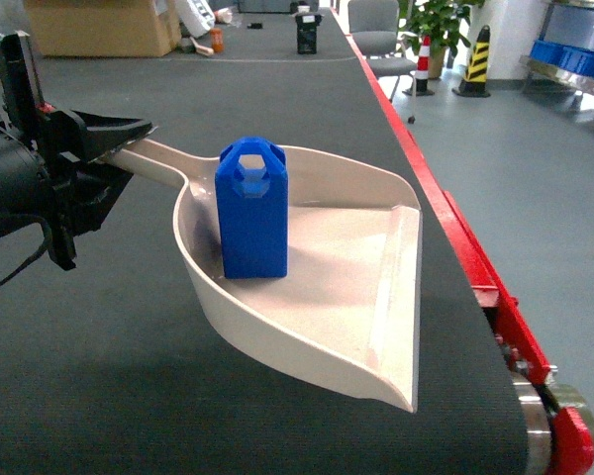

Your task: Place part in tray to right shelf

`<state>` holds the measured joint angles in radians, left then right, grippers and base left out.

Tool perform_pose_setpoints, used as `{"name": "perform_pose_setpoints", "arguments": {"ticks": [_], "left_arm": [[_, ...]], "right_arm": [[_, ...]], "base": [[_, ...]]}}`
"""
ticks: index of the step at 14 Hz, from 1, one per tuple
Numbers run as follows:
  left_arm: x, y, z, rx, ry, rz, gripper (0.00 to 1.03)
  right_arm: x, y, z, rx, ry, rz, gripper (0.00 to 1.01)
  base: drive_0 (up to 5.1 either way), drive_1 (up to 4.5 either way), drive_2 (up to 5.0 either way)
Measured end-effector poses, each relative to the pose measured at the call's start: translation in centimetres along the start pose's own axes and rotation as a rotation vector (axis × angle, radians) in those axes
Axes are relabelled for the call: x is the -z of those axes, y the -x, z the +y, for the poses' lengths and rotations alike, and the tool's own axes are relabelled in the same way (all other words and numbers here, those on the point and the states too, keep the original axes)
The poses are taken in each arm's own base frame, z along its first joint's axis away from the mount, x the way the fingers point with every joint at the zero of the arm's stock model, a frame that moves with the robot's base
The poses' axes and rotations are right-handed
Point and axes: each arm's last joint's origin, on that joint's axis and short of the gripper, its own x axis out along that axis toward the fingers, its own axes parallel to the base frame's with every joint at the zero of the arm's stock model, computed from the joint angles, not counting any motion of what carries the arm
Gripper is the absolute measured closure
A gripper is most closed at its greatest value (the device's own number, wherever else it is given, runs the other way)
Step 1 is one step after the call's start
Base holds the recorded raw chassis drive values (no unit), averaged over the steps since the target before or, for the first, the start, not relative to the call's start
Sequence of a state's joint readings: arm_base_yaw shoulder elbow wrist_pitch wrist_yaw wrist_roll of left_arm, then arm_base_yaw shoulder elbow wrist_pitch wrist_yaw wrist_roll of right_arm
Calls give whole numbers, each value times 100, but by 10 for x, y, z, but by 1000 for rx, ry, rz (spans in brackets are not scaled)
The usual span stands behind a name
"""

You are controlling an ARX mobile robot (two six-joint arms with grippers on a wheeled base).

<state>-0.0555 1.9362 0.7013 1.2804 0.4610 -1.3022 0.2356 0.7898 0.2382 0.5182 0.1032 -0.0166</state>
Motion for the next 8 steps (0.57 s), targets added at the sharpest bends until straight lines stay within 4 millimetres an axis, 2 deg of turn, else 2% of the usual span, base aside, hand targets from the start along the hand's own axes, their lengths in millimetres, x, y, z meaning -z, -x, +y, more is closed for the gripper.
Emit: {"name": "perform_pose_setpoints", "arguments": {"ticks": [8], "left_arm": [[0,0,0,0,0,2,87]], "right_arm": [[0,0,0,0,0,-3,3]], "base": [[495,-250,-250]]}}
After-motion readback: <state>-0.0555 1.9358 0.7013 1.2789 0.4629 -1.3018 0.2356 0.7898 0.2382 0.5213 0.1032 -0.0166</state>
